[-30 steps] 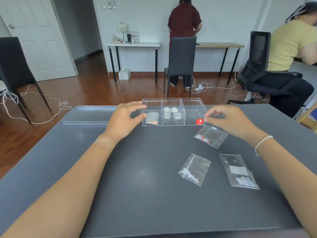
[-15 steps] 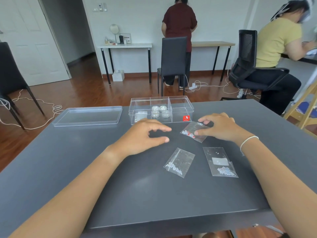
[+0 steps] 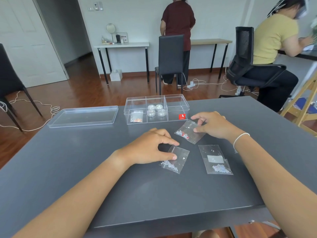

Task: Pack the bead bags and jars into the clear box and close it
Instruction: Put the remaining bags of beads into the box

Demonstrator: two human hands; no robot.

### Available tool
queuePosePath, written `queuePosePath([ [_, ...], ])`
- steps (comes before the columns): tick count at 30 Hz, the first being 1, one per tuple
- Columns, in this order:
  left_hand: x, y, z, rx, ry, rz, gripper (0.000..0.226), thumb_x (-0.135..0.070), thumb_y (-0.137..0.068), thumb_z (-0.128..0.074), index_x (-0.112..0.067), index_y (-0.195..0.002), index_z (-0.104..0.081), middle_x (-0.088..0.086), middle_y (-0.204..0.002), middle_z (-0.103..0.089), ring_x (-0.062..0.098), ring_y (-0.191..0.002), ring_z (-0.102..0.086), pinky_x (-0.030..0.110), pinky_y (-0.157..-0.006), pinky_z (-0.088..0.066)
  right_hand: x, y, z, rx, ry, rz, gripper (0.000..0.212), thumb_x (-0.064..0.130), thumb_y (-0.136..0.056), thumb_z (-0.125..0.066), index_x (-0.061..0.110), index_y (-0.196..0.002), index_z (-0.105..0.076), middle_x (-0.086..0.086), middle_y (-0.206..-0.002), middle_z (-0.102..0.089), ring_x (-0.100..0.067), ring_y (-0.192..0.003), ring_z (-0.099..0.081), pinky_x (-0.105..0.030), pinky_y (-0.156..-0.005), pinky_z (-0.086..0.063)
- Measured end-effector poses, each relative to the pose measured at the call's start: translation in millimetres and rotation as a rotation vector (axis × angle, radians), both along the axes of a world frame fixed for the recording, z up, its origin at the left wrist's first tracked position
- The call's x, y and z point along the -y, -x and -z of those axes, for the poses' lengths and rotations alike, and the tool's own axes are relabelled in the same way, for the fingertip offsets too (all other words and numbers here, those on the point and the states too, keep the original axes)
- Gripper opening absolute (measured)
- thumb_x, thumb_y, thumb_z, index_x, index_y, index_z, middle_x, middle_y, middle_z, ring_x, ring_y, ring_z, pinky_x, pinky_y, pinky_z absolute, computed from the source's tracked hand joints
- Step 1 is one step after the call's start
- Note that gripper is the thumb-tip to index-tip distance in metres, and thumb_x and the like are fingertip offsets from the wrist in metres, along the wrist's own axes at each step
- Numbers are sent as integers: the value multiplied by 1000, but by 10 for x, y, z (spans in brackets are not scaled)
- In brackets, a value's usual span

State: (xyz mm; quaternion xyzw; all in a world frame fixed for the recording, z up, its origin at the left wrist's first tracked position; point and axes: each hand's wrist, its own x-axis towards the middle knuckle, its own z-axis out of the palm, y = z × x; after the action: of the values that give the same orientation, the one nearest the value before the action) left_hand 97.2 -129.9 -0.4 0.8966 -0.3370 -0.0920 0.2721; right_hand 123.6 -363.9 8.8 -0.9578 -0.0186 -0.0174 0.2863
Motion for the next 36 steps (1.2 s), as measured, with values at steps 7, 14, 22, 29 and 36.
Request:
queuePosePath([
  [7, 13, -11, 14, 7, 71, -2, 16, -36, -77, -67, -36, -93, -65, -19, -87, -52, 1, -94, -46, 15, -85, -37, -33, 13, -44, 50, -52, 10, 24, 10, -85, -56, 23, -103, -65, 10, -81, -58, -19, -98, -54, -45, -104, -33],
  [14, 5, -27, 31, 1, 190, -59, 9, -24, -77, -69, -29, -76, -61, -16, -79, -56, -3, -74, -47, 6, -67, -36, -25, 29, -84, 169, -236, -11, 16, 11, -83, -58, 24, -78, -64, 6, -80, -55, -4, -72, -50, -13, -61, -36],
  [22, -16, -39, 19, -16, 301, -89, 12, -18, -80, -64, -28, -74, -62, -14, -67, -59, 2, -61, -48, 7, -56, -36, -13, 4, -106, 331, -368, 3, 21, 10, -84, -58, 27, -73, -62, 7, -81, -58, -9, -76, -53, -2, -61, -38],
  [29, -36, -75, -90, 4, 482, -149, 17, -12, -81, -64, -27, -74, -63, -13, -71, -61, -3, -63, -49, 4, -59, -36, 13, 1, -149, 378, -520, -12, 28, 10, -86, -54, 33, -70, -58, -2, -86, -67, -12, -73, -59, -21, -69, -46],
  [36, -66, -265, -282, 61, 605, -240, 20, -12, -83, -62, -30, -76, -62, -14, -75, -60, -2, -67, -52, 9, -66, -39, 4, -191, -322, 507, -571, 91, 31, 3, -87, -47, 32, -82, -59, 6, -88, -67, -10, -79, -56, -17, -68, -42],
])
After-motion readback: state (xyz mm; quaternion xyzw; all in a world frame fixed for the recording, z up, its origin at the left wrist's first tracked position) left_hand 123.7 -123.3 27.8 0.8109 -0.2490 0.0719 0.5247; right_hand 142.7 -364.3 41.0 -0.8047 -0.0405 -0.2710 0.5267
